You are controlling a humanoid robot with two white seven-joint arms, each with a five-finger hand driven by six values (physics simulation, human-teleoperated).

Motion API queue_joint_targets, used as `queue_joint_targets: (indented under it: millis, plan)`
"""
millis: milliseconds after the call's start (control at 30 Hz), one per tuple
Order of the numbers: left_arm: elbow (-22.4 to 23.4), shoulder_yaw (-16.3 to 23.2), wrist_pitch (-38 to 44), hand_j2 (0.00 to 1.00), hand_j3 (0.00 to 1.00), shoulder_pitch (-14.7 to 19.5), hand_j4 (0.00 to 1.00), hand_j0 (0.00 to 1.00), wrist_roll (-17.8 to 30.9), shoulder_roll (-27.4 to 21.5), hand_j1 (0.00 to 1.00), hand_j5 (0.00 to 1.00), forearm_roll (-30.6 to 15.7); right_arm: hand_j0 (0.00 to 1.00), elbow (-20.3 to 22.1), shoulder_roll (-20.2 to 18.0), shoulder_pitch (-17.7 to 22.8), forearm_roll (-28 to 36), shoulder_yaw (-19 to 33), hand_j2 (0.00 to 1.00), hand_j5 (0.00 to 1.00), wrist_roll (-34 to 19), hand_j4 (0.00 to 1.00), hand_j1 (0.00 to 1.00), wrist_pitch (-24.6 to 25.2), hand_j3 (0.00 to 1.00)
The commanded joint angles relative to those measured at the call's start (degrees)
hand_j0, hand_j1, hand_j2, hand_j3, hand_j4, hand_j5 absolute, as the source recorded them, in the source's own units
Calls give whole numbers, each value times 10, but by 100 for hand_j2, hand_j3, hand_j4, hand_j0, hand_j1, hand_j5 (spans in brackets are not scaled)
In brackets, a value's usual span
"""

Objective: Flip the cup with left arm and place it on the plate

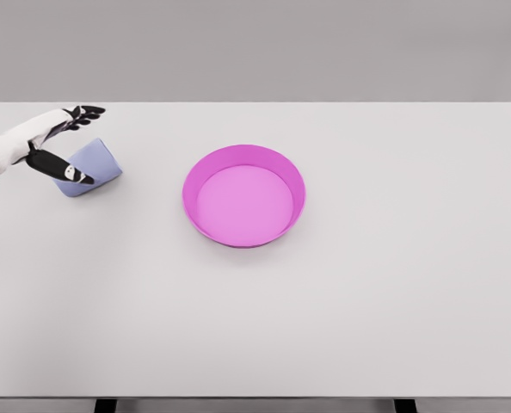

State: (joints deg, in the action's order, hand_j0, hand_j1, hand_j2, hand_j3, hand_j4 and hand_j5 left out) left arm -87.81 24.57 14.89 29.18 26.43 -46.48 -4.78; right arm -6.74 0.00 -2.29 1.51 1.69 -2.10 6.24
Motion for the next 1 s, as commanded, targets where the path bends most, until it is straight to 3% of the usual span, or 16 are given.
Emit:
queue_joint_targets:
  millis: [0, 167, 267, 767, 967]
  plan:
    - [-2, -1, 1, 100, 100, 0, 100, 100, 1, 0, 100, 100, 22, 100, 0, 0, 0, 0, 0, 100, 100, 0, 100, 100, 0, 100]
    - [12, 4, 8, 100, 100, 3, 100, 100, -1, 23, 100, 100, 25, 100, 0, 0, 0, 0, 0, 100, 100, 0, 100, 100, 0, 100]
    - [47, 5, 8, 100, 100, 4, 100, 100, -1, 41, 100, 100, 24, 100, 0, 0, 0, 0, 0, 100, 100, 0, 100, 100, 0, 100]
    - [50, 5, 8, 100, 100, 5, 100, 100, -1, 42, 100, 100, 24, 100, 0, 0, 0, 0, 0, 100, 100, 0, 100, 100, 0, 100]
    - [76, 5, 8, 100, 100, 7, 100, 100, -1, 50, 100, 100, 24, 100, 0, 0, 0, 0, 0, 100, 100, 0, 100, 100, 0, 100]
